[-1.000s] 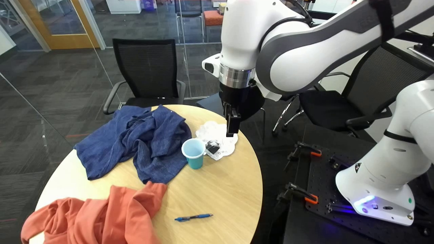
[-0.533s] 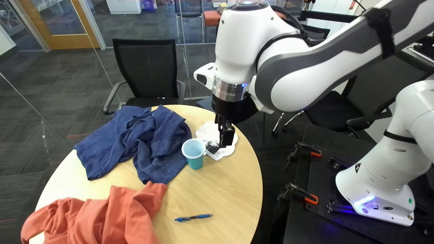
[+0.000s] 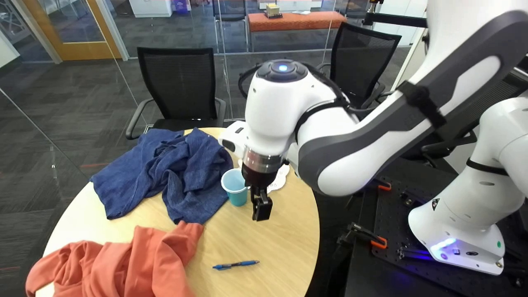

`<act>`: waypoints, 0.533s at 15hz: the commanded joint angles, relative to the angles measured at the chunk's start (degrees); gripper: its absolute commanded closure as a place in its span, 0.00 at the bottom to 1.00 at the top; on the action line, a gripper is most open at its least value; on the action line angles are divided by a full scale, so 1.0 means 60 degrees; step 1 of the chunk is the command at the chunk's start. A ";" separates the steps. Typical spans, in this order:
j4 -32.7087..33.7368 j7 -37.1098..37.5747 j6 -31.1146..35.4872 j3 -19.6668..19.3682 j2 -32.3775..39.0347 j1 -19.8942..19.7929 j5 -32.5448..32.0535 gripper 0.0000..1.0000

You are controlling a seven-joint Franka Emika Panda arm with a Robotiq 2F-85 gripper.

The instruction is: Take the pen from the table and place it in the blue cup

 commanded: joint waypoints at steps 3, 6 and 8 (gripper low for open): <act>0.0986 0.0623 0.0822 0.0163 0.2058 0.0184 -0.0417 0.00; 0.1665 0.1256 0.0933 0.0052 0.3072 0.0463 -0.0889 0.00; 0.2186 0.1698 0.0857 -0.0032 0.3670 0.0673 -0.1135 0.00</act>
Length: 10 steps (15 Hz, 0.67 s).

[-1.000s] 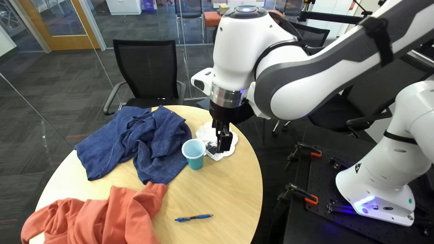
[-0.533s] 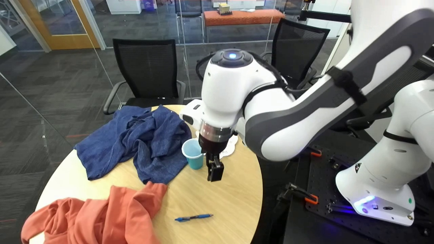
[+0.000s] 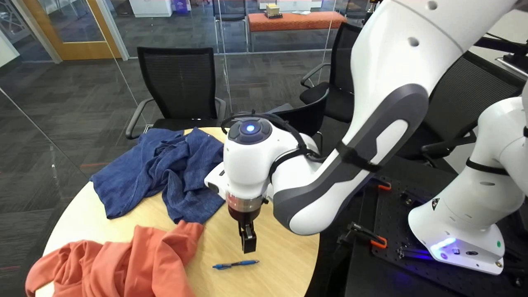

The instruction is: Take the pen from the table and place it in the blue cup

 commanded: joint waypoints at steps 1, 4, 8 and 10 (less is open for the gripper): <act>0.1136 0.0876 0.0001 -0.0225 0.1174 0.0439 -0.0488 0.00; 0.1981 0.1484 -0.0195 -0.0509 0.1995 0.0902 -0.0797 0.00; 0.2881 0.1756 -0.0415 -0.0735 0.2914 0.1262 -0.0903 0.00; 0.3177 0.1704 -0.0449 -0.0742 0.3289 0.1308 -0.0875 0.00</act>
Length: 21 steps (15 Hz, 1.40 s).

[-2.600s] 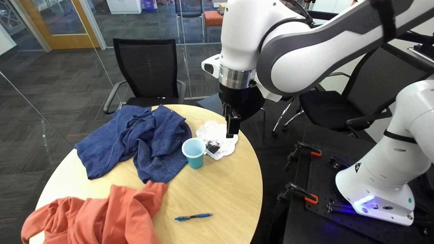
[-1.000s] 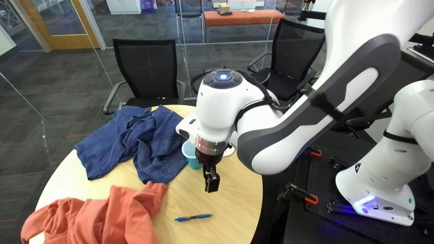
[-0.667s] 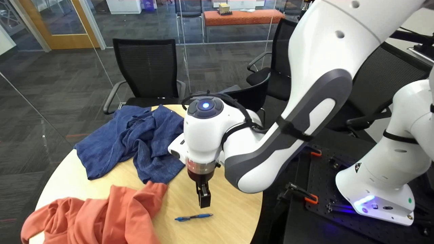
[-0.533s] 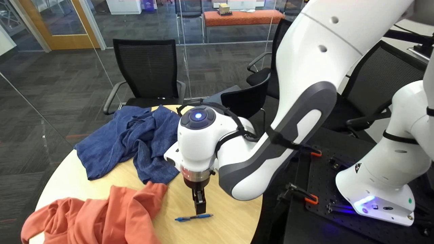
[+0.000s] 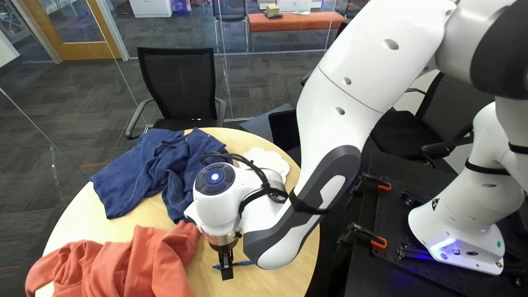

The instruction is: Take the pen from the table and place it in the blue cup

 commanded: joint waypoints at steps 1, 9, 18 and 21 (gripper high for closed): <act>0.0809 0.0262 -0.0354 -0.0148 0.0703 0.0192 -0.0171 0.00; 0.0790 0.0047 -0.0229 0.0047 0.0941 0.0013 -0.0076 0.00; 0.0904 0.0412 0.0197 -0.0339 0.1300 0.0541 -0.0320 0.00; 0.0925 0.0509 0.0313 -0.0549 0.1369 0.0770 -0.0394 0.00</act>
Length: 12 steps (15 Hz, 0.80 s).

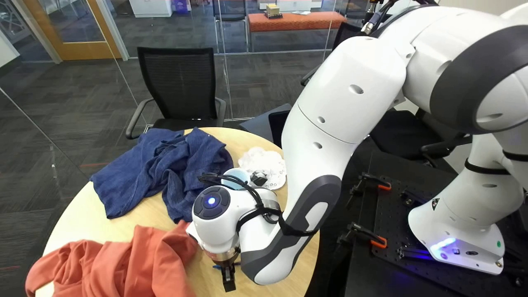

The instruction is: Take the pen from the table and place it in the blue cup

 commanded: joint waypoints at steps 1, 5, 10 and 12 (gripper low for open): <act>0.0140 0.0510 0.0203 -0.0349 0.0107 0.0360 -0.0336 0.00; 0.0214 0.0577 0.0198 -0.0413 0.0202 0.0444 -0.0304 0.00; 0.0293 0.0459 0.0221 -0.0286 0.0348 0.0312 -0.0230 0.34; 0.0298 0.0455 0.0257 -0.0277 0.0393 0.0302 -0.0219 0.49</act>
